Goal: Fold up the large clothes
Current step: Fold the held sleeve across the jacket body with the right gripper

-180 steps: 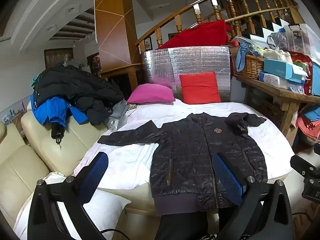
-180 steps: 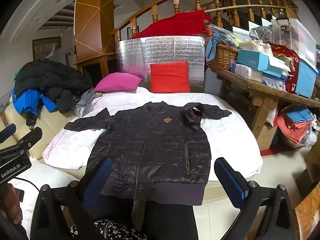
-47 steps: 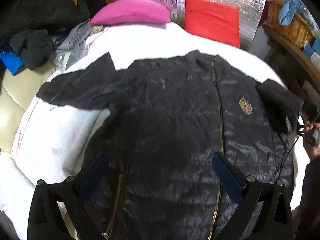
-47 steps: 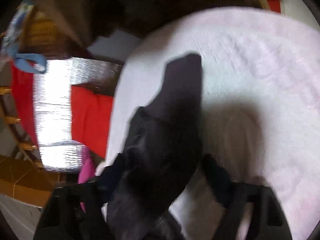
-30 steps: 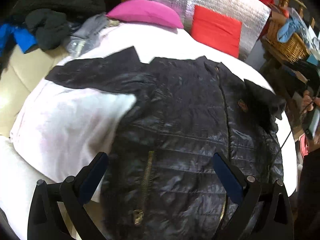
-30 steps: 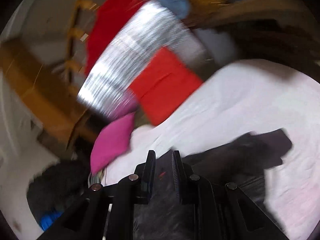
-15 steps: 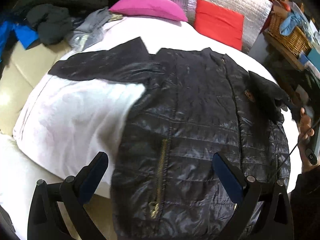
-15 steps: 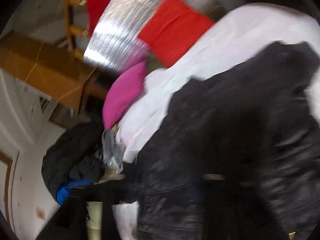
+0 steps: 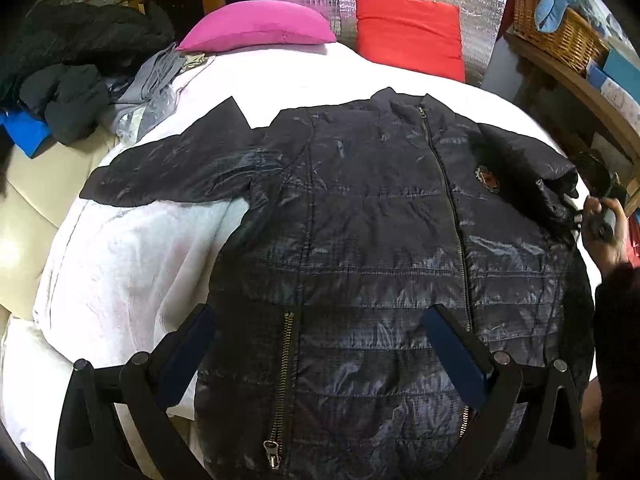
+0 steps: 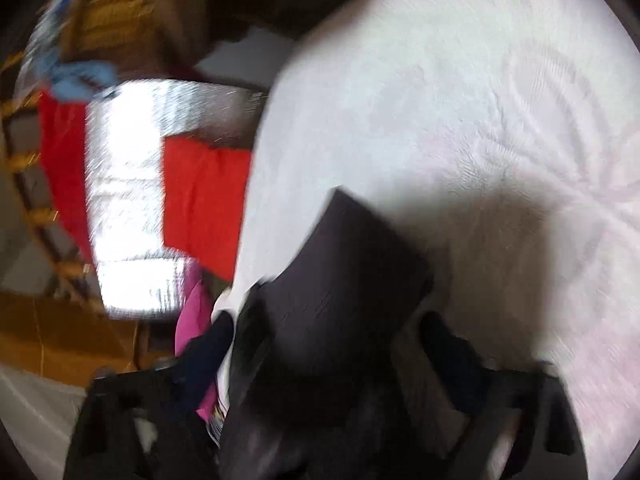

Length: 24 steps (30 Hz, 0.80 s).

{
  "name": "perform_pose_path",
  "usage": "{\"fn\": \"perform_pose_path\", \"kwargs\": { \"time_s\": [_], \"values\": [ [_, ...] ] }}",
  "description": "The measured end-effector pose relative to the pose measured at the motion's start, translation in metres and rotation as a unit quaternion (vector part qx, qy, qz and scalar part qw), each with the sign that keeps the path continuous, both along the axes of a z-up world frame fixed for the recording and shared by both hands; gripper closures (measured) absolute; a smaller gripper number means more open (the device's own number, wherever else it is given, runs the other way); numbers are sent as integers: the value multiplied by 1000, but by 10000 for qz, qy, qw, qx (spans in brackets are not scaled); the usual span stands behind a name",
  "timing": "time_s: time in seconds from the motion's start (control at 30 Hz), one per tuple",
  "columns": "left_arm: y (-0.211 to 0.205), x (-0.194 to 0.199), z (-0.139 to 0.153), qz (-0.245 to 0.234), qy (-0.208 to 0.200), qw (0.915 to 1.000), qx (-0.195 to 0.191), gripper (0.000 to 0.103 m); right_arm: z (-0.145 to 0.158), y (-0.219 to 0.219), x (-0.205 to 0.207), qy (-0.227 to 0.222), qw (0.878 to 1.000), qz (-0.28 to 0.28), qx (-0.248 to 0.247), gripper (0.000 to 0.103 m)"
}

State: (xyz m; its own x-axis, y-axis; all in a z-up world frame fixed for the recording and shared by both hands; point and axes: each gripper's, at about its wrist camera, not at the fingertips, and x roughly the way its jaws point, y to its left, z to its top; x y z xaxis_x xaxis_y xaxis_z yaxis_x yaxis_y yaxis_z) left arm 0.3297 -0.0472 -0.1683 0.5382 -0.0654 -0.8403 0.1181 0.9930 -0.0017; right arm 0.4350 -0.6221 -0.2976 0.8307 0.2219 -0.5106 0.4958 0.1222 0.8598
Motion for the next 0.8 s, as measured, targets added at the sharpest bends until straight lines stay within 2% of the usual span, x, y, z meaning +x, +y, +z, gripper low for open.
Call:
{"fn": "perform_pose_path", "kwargs": {
  "time_s": [0.03,0.1,0.13,0.23,0.3,0.4,0.53,0.63,0.67,0.7,0.73,0.77,0.8],
  "values": [
    [0,0,0,2,8,10000,5,0,2,2,3,-7,10000,-42,-75,36],
    [2,-2,1,17,-8,10000,0,0,14,4,5,20,9988,10,-483,64],
    [4,-4,2,37,-34,10000,-4,0,26,5,3,-13,9970,-2,-775,71],
    [7,-8,5,31,-56,9999,-86,0,72,23,-11,-417,9855,157,-1638,74],
    [11,-15,10,14,-108,9998,-151,0,102,46,-15,-778,9768,420,-1951,74],
    [19,-24,18,63,-219,9994,-243,0,140,94,-9,-1217,9639,954,-2170,74],
    [34,-37,24,187,-305,9989,-290,0,159,155,5,-1592,9533,1658,-1958,74],
    [47,-46,26,315,-328,9986,-254,0,155,209,22,-1647,9442,2270,-1725,70],
    [51,-49,26,358,-332,9985,-239,0,152,230,27,-1588,9405,2520,-1638,64],
    [54,-51,26,390,-337,9984,-229,0,150,240,29,-1592,9381,2657,-1550,52],
    [57,-53,26,418,-344,9983,-215,0,146,256,30,-1670,9335,2875,-1342,25],
    [59,-55,27,439,-356,9982,-193,0,146,265,24,-1766,9315,2928,-1241,13],
    [61,-56,27,459,-378,9981,-170,0,146,270,20,-1878,9299,2929,-1194,13]
  ]
}}
